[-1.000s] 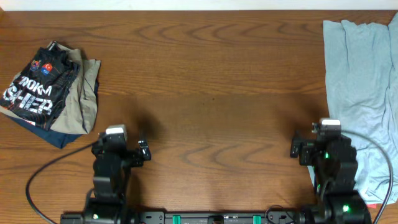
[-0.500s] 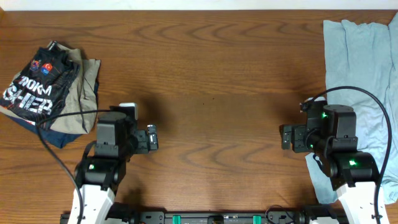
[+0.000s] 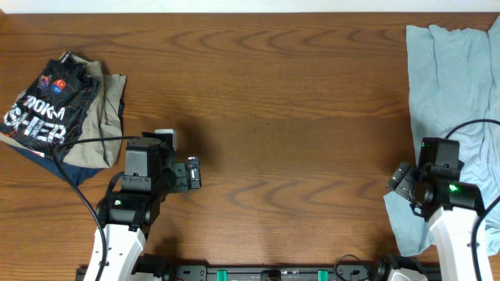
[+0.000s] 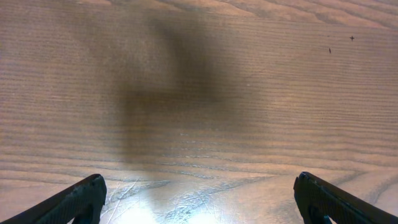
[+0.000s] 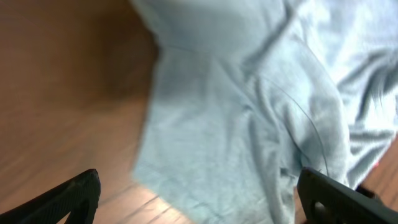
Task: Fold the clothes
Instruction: 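Reach the right gripper to the light blue shirt on the right pile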
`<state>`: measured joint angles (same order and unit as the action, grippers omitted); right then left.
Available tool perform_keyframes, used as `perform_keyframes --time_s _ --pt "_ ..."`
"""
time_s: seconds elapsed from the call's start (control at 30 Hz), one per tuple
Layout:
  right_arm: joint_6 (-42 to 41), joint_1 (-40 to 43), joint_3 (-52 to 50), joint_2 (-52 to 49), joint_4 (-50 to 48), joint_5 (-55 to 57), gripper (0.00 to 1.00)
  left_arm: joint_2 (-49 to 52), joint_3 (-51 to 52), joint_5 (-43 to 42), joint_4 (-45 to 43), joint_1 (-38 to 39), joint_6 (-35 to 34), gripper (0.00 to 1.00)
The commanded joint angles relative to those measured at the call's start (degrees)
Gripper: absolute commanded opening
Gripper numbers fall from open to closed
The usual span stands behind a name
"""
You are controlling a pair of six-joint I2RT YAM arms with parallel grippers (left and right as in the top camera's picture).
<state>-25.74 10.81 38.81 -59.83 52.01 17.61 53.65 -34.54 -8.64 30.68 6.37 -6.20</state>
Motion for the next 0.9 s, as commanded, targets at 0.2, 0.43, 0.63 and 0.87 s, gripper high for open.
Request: perform_keyframes --time_s 0.2,0.43,0.63,0.87 --pt "-2.91 2.23 -4.42 -9.57 -8.24 -1.42 0.97 0.11 -1.49 -0.13 0.11 -0.35 -0.35 0.98" --pt "-2.95 2.27 -4.44 -16.74 -12.96 -1.09 0.87 0.11 -1.49 -0.15 0.13 -0.35 -0.35 0.98" --pt "-2.97 2.34 -4.44 -21.31 -14.38 1.81 0.68 0.11 -1.49 -0.15 0.11 -0.35 -0.35 0.98" --pt "-2.97 4.61 -4.46 -21.94 -14.80 3.39 0.37 0.15 -1.49 -0.15 0.07 -0.35 -0.35 0.98"
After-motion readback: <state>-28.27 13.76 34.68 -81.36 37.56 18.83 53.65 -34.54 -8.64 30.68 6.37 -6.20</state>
